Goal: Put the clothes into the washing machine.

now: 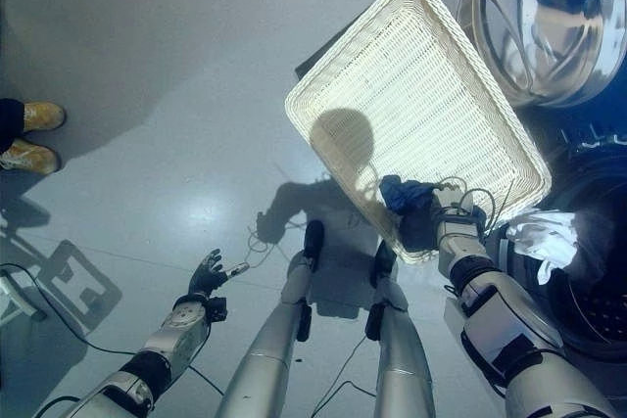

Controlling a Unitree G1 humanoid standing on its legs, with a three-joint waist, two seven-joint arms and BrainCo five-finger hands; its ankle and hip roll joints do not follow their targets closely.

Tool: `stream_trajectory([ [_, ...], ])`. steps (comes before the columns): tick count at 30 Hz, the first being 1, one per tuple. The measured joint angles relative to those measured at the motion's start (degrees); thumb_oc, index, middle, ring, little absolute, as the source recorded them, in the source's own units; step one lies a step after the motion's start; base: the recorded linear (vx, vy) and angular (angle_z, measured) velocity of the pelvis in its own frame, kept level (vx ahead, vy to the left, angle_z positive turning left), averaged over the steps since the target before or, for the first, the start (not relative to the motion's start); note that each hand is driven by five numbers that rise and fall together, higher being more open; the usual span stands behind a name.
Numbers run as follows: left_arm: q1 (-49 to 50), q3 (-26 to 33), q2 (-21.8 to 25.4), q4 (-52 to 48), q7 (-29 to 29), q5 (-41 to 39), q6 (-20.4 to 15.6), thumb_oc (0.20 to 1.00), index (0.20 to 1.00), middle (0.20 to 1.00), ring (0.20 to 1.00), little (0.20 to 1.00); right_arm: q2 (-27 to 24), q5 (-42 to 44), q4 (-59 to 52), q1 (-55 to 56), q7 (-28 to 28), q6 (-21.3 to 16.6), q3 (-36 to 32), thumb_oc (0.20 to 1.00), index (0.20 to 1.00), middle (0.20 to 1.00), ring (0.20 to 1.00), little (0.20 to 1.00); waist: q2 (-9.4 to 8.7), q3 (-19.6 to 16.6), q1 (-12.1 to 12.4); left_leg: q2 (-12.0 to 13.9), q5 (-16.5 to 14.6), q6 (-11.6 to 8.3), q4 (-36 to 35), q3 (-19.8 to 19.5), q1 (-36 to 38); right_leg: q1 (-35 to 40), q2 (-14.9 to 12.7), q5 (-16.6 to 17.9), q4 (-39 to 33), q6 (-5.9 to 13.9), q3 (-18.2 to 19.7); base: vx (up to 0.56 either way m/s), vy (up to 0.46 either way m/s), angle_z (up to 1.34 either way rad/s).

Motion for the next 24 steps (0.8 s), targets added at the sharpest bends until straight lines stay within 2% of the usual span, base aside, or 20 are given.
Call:
stream_trajectory([
  [9,-0.59,0.02,0.03,-0.04,0.35,0.00,0.01,1.000,1.000,1.000,1.000,1.000,-0.55,-0.60,0.30,-0.26,-3.48,0.60,-0.15,0.200,0.200,0.200,0.200,0.200,0.07,-0.01,-0.11,0.06,0.40,-0.59,0.01,-1.04,-1.24,-1.39,0.19,-0.70,1.48,0.17,0.13,0.00,-0.015,0.05],
  [11,-0.60,0.04,0.12,-0.12,0.38,0.00,0.25,1.000,1.000,1.000,1.000,1.000,-0.97,7.13,-0.07,-0.45,-4.84,-0.29,-0.47,0.200,0.200,0.200,0.200,0.200,0.07,-0.01,-0.15,0.09,0.48,-0.60,0.02,-1.09,-1.37,-1.55,0.20,-0.67,1.59,0.14,0.13,0.00,0.000,0.00],
  [14,-0.60,0.04,0.12,-0.12,0.38,0.00,0.25,1.000,1.000,1.000,1.000,1.000,-0.97,7.13,-0.07,-0.45,-4.84,-0.29,-0.47,0.200,0.200,0.200,0.200,0.200,0.07,-0.01,-0.15,0.09,0.48,-0.60,0.02,-1.09,-1.37,-1.55,0.20,-0.67,1.59,0.14,0.13,0.00,0.000,0.00],
  [15,-0.61,0.12,0.94,-0.86,0.53,0.01,1.11,1.000,1.000,1.000,1.000,1.000,-2.03,32.90,-1.44,-0.30,-3.64,-4.25,-9.77,0.200,0.200,0.200,0.200,0.200,0.06,-0.01,-0.23,0.06,0.50,-0.56,0.22,-1.04,-1.36,-1.54,0.13,-0.54,1.68,-0.04,0.12,0.00,0.059,-0.01],
  [16,-0.60,0.24,1.25,-1.36,0.64,0.02,1.32,1.000,1.000,1.000,1.000,1.000,-2.11,40.63,-2.22,0.26,-2.10,-5.44,-15.37,0.200,0.200,0.200,0.200,0.200,0.06,-0.01,-0.33,0.07,0.50,-0.57,0.31,-0.99,-1.35,-1.54,0.12,-0.49,1.68,-0.12,0.14,0.00,0.059,-0.01],
  [17,-0.60,0.24,1.25,-1.36,0.64,0.02,1.32,1.000,1.000,1.000,1.000,1.000,-2.11,40.63,-2.22,0.26,-2.10,-5.44,-15.37,0.200,0.200,0.200,0.200,0.200,0.06,-0.01,-0.33,0.07,0.50,-0.57,0.31,-0.99,-1.35,-1.54,0.12,-0.49,1.68,-0.12,0.14,0.00,0.058,-0.02],
  [18,1.31,3.67,0.86,-3.95,0.91,0.13,2.14,1.000,1.000,1.000,1.000,1.000,-0.18,66.56,-9.91,7.09,3.50,-8.09,-34.45,0.200,0.200,0.200,0.200,0.200,-0.09,0.06,-0.63,0.13,0.45,-0.52,1.09,0.33,-0.98,-1.13,0.16,-0.40,1.75,-0.25,0.89,0.00,0.000,0.00],
  [19,1.31,3.67,0.86,-3.95,0.91,0.13,2.14,1.000,1.000,1.000,1.000,1.000,-0.18,66.56,-9.91,7.09,3.50,-8.09,-34.45,0.200,0.200,0.200,0.200,0.200,-0.09,0.06,-0.63,0.13,0.45,-0.52,1.09,0.33,-0.98,-1.13,0.16,-0.40,1.75,-0.25,0.89,-0.01,0.029,-0.14],
  [20,2.76,4.90,0.26,-4.08,1.71,0.13,2.20,1.000,1.000,1.000,1.000,1.000,1.36,80.45,-13.17,10.65,6.70,-11.48,-36.86,0.200,0.200,0.200,0.200,0.200,-0.10,0.07,-0.93,0.14,0.25,-0.26,0.89,1.75,0.55,0.01,0.22,-0.38,1.59,-0.20,1.79,-0.01,0.024,-0.12],
  [21,2.76,4.90,0.26,-4.08,1.71,0.13,2.20,1.000,1.000,1.000,1.000,1.000,1.36,80.45,-13.17,10.65,6.70,-11.48,-36.86,0.200,0.200,0.200,0.200,0.200,-0.10,0.07,-0.93,0.14,0.25,-0.26,0.89,1.75,0.55,0.01,0.22,-0.38,1.59,-0.20,1.79,-0.03,0.045,-0.32],
  [22,4.65,4.92,0.16,-2.99,2.25,0.14,2.14,1.000,1.000,1.000,1.000,1.000,4.22,91.70,-14.15,13.67,9.72,-13.14,-32.99,0.200,0.200,0.200,0.200,0.200,-0.13,0.08,-3.48,0.04,-0.18,0.23,0.70,2.91,2.62,1.47,0.28,-0.29,1.61,0.08,2.75,-0.07,0.075,-0.25],
  [23,4.99,5.00,-0.16,-3.02,2.46,0.15,2.08,1.000,1.000,1.000,1.000,1.000,5.58,95.42,-15.60,15.62,11.00,-13.68,-32.57,0.200,0.200,0.200,0.200,0.200,-0.23,0.03,-4.73,0.16,-0.18,0.25,0.71,3.51,2.92,1.60,0.37,-0.18,1.55,0.23,3.20,-0.09,0.108,-0.39],
  [24,5.11,5.17,-0.88,-2.70,2.71,0.15,1.32,1.000,1.000,1.000,1.000,1.000,7.99,103.13,-21.84,20.03,13.46,-14.88,-34.92,0.200,0.200,0.200,0.200,0.200,-0.51,-0.06,-5.18,0.39,-0.52,0.50,0.75,4.92,3.15,1.21,0.67,-0.15,1.20,0.53,4.69,-0.08,0.105,-0.34],
])
